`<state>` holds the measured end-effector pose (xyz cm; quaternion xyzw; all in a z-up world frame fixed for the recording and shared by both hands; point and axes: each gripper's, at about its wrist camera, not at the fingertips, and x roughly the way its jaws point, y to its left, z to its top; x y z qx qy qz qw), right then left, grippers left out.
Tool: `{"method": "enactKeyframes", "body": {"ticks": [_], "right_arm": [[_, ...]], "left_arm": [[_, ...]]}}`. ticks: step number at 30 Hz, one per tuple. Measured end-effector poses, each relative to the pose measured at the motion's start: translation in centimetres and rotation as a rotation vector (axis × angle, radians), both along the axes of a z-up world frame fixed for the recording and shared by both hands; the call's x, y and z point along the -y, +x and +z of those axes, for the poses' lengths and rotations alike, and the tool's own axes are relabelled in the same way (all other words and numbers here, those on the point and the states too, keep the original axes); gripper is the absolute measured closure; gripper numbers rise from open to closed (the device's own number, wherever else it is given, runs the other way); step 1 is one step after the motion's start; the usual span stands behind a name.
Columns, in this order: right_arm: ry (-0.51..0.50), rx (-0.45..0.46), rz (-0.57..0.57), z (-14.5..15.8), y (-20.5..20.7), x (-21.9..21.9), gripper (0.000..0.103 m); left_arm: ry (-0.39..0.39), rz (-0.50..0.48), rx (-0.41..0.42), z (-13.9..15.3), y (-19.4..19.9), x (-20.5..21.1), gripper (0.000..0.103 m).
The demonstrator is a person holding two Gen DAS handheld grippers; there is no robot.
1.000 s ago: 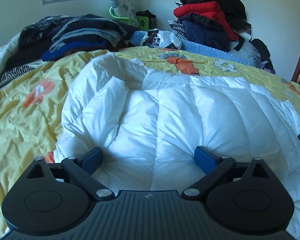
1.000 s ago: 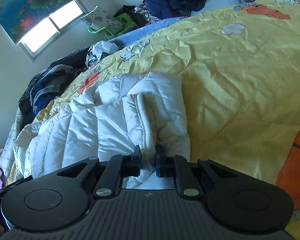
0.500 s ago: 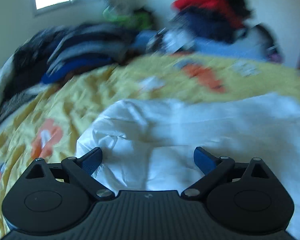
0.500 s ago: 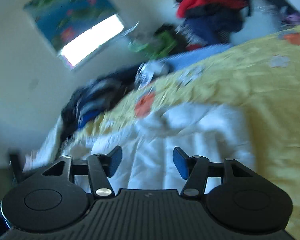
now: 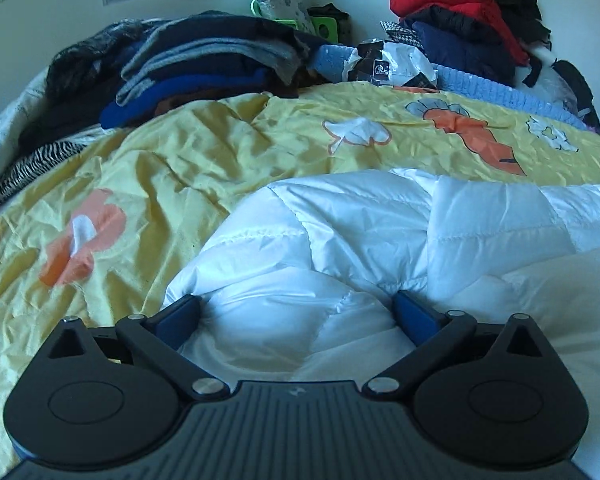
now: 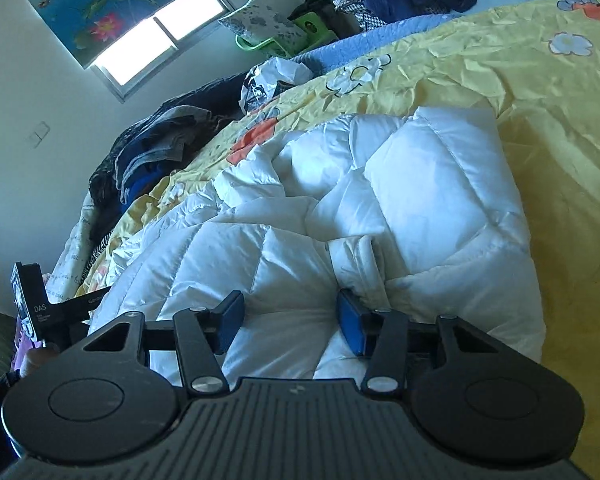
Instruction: Fold small clothes
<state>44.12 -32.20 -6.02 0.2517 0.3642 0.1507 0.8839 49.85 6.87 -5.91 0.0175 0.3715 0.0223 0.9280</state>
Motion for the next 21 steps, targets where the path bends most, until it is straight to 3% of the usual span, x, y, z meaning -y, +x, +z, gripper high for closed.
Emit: {"method": "enactKeyframes", "body": {"ticks": [4,6,8,11,15,17,19,21], "right_arm": [[0.059,-0.003,-0.067,2.2,-2.4,0.6,0.041],[0.102,0.035,-0.028,3.6,-4.9,0.8,0.036],[0.081,0.078,0.005,4.9,-8.5,0.5,0.034],[0.017,0.086,0.045,5.6,-13.7,-0.2,0.032],[-0.076,0.070,0.088,5.3,-19.7,-2.0,0.032],[-0.129,0.061,0.117,5.1,-22.0,-3.2,0.032],[-0.161,0.029,0.150,4.8,-24.0,-4.3,0.031],[-0.133,-0.047,0.179,4.1,-25.5,-4.6,0.025]], "left_arm": [[0.059,0.025,-0.007,2.1,-2.1,0.1,0.000],[0.021,0.011,0.065,4.4,-6.0,-0.4,0.000],[-0.050,-0.027,0.135,6.4,-11.0,-0.9,0.000],[-0.116,-0.091,0.160,8.0,-18.3,-1.0,0.000],[-0.167,-0.183,0.112,7.6,-27.0,-0.2,0.000],[-0.132,-0.217,0.090,6.8,-30.1,0.4,0.000],[-0.109,-0.178,0.052,5.7,-32.2,0.5,0.000],[-0.175,-0.122,-0.007,4.7,-33.5,-0.8,0.000]]}}
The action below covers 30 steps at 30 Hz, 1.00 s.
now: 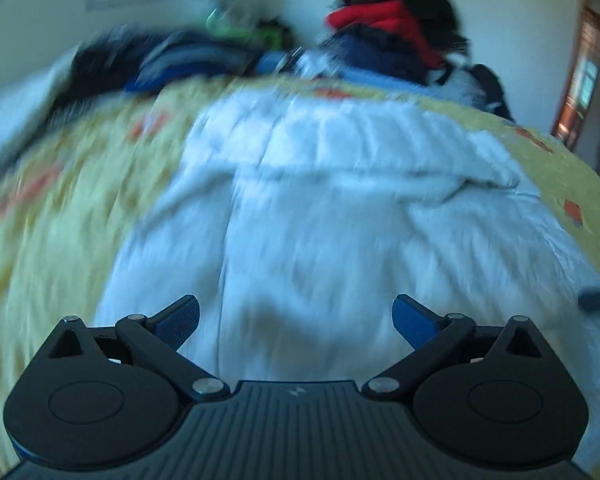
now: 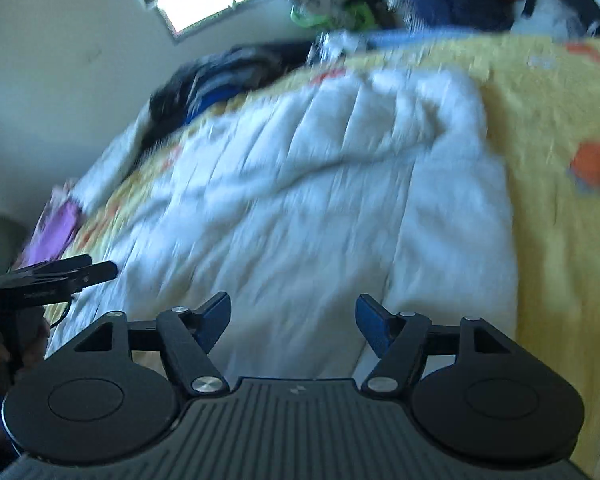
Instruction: Fold small clothes
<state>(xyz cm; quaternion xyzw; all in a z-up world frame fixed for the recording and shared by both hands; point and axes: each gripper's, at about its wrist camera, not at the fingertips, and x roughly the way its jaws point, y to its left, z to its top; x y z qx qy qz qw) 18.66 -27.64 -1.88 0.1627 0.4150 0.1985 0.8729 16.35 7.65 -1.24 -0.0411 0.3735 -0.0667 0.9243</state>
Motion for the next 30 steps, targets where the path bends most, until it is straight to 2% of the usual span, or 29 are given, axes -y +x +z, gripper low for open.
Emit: {"method": "enactKeyframes", "body": {"ticks": [2,4,7,9,14,16,18,20,21,22,26,28,29,30], "right_arm": [[0.018,-0.056,0.009,-0.5,-2.2,0.1,0.024],[0.024,-0.063,-0.002,-0.5,-5.0,0.5,0.024],[0.069,-0.087,-0.066,-0.2,-8.4,2.2,0.024],[0.124,-0.090,-0.133,-0.2,-10.2,3.9,0.025],[0.339,-0.136,-0.342,-1.7,-12.6,8.9,0.025],[0.365,-0.168,-0.381,-2.5,-12.9,9.8,0.022],[0.343,-0.198,-0.395,-3.0,-13.1,9.9,0.024],[0.360,-0.195,-0.374,-3.1,-13.3,9.7,0.022],[0.397,-0.210,-0.362,-3.4,-13.3,9.8,0.021],[0.435,-0.223,-0.357,-3.7,-13.4,9.9,0.021],[0.566,-0.250,-0.360,-4.8,-13.3,10.2,0.021],[0.600,-0.260,-0.346,-5.1,-13.0,9.9,0.033],[0.604,-0.268,-0.340,-5.3,-12.7,9.6,0.048],[0.607,-0.284,-0.332,-5.7,-12.4,9.5,0.074]], "left_arm": [[-0.062,0.064,-0.060,-1.1,-1.3,-1.7,0.000],[-0.087,0.113,-0.091,-1.7,-2.8,-3.1,0.000],[-0.064,0.146,-0.085,-1.8,-4.9,-4.7,0.000],[-0.072,0.159,-0.088,-1.7,-5.7,-5.8,0.000],[-0.140,0.223,-0.087,-1.1,-6.0,-8.8,0.000],[-0.188,0.242,-0.107,-1.0,-6.0,-10.1,0.000],[-0.255,0.280,-0.131,-1.1,-6.2,-11.6,0.000],[-0.369,0.305,-0.193,-1.9,-6.1,-13.4,0.000],[-0.441,0.306,-0.223,-2.5,-6.1,-14.3,0.000],[-0.482,0.308,-0.215,-2.6,-6.4,-14.8,0.000],[-0.596,0.292,-0.266,-3.0,-6.3,-15.4,0.000],[-0.628,0.287,-0.279,-3.2,-6.3,-15.2,0.000],[-0.633,0.287,-0.283,-3.1,-6.2,-15.1,0.000],[-0.635,0.285,-0.285,-3.2,-6.1,-15.0,0.002]]}}
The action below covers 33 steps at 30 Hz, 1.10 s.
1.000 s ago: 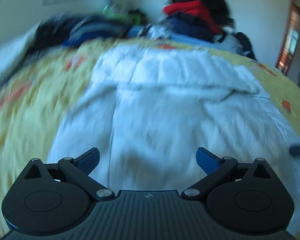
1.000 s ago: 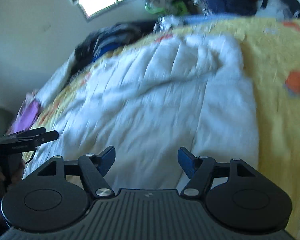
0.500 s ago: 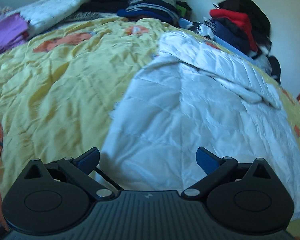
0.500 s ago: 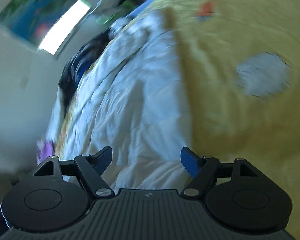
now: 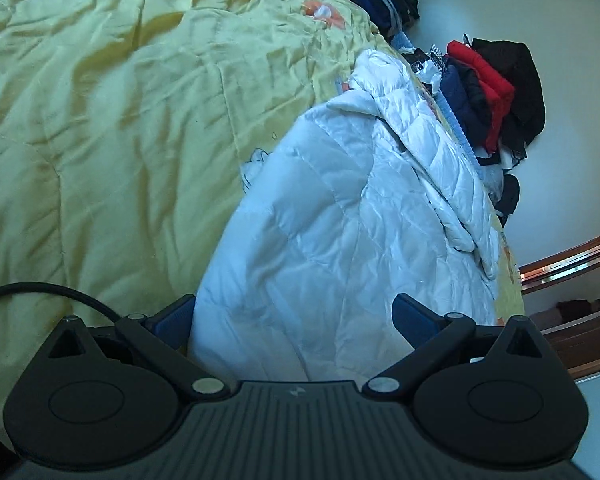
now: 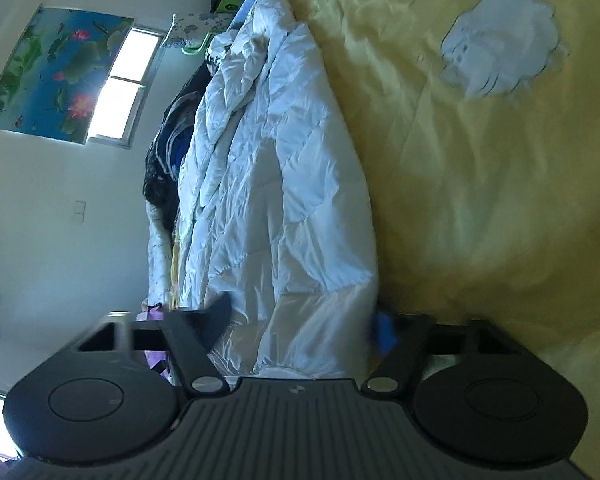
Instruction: Fold small clothes
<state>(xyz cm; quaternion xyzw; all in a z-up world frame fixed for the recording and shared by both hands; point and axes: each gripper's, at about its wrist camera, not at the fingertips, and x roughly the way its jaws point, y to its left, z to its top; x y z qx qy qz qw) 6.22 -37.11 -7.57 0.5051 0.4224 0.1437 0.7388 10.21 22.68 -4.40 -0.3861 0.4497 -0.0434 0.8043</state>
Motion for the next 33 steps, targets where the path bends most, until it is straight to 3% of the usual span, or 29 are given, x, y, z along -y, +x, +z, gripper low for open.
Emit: {"method": "enactKeyframes", "body": {"ticks": [1,3,4,5,8,12,18,24,29,33], "right_arm": [[-0.001,-0.015,0.009,-0.3,0.1,-0.2,0.081],[-0.001,-0.015,0.014,-0.7,0.1,-0.6,0.084],[0.011,-0.012,0.010,-0.9,0.0,-0.7,0.084],[0.025,-0.010,0.004,-1.0,0.0,-0.7,0.085],[0.034,0.012,0.009,-0.8,0.0,-0.8,0.088],[-0.052,0.029,0.086,0.9,0.2,-1.6,0.092],[-0.109,0.033,0.135,3.3,-2.2,-1.0,0.092],[-0.088,-0.034,0.130,2.6,-5.0,0.4,0.092],[-0.056,-0.042,0.110,2.7,-7.7,0.8,0.092],[-0.028,-0.045,0.100,2.2,-7.2,0.6,0.092]], "left_arm": [[-0.002,-0.006,-0.003,0.0,0.0,0.1,0.008],[0.018,-0.020,-0.015,0.1,0.0,0.3,0.036],[0.031,-0.032,-0.033,0.0,0.2,0.4,0.068],[0.050,-0.047,-0.068,-0.3,0.5,0.5,0.080],[0.077,-0.078,-0.083,-0.4,0.9,0.7,0.090],[0.154,-0.110,-0.065,0.8,0.6,1.4,0.096],[0.149,-0.148,0.007,4.1,-2.3,0.4,0.097],[0.112,-0.129,-0.097,1.5,-4.0,-0.4,0.097],[0.090,-0.132,-0.111,1.3,-5.0,-0.8,0.097],[0.107,-0.149,-0.111,1.5,-3.8,-0.7,0.096]]}}
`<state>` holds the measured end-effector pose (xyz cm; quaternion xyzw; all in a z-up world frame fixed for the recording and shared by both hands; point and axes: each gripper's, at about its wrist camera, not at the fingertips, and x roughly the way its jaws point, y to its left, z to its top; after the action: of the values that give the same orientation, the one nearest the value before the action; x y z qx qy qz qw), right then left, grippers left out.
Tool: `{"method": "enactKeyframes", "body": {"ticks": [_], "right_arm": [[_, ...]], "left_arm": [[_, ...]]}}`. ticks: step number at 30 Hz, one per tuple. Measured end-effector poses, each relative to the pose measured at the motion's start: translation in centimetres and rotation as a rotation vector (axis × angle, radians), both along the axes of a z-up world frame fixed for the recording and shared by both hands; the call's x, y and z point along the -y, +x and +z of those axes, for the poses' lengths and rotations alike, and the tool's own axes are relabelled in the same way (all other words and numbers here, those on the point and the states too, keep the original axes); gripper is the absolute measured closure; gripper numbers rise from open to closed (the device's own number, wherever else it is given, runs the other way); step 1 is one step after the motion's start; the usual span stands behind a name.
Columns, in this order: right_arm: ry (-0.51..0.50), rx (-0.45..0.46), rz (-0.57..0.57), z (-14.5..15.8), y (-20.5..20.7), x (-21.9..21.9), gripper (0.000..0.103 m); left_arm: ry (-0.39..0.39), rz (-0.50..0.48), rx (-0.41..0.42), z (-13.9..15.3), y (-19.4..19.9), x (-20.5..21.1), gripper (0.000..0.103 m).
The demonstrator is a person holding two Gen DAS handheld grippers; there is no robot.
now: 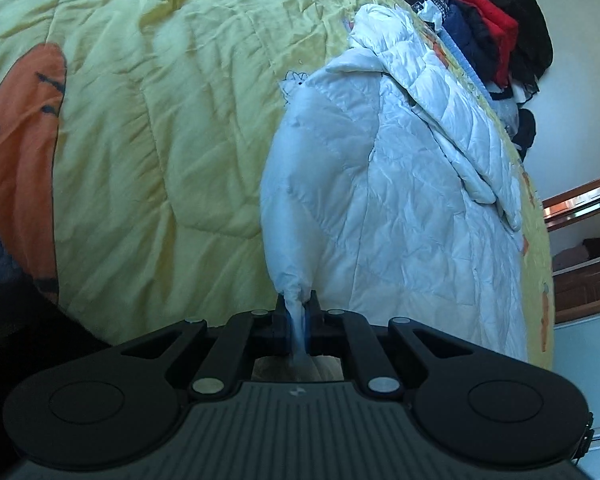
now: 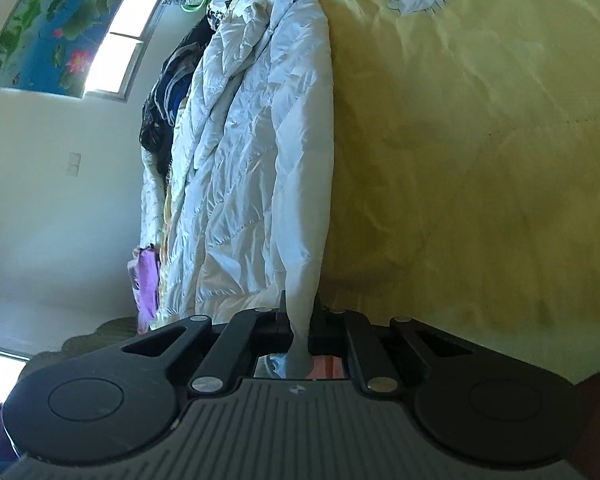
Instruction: Fold small clothes
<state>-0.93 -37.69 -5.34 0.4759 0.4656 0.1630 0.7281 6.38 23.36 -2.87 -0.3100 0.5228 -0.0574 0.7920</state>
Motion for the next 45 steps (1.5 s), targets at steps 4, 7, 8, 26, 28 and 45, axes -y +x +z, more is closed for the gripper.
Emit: {"method": "enactKeyframes", "body": {"ticks": [4,7,8,26,28,45], "right_arm": [[0.018,0.017,-0.001,0.2,0.8,-0.2,0.092],[0.036,0.059,0.000,1.7,1.3,-0.3,0.092],[0.046,0.076,-0.004,2.3,1.5,-0.3,0.092],[0.181,0.341,-0.151,7.6,24.6,4.1,0.091],[0.187,0.325,-0.169,6.7,27.7,4.4,0.091],[0.298,0.055,-0.318,-4.2,41.9,5.6,0.059]], "left_arm": [[0.013,-0.036,0.029,1.2,0.7,0.9,0.096],[0.014,-0.068,0.072,2.9,0.8,1.1,0.096],[0.010,-0.071,0.092,3.6,1.2,1.2,0.096],[-0.091,0.024,0.287,9.7,24.2,2.5,0.097],[-0.086,0.029,0.279,9.4,27.1,3.1,0.097],[-0.276,0.121,0.079,-0.3,39.6,3.1,0.041]]}}
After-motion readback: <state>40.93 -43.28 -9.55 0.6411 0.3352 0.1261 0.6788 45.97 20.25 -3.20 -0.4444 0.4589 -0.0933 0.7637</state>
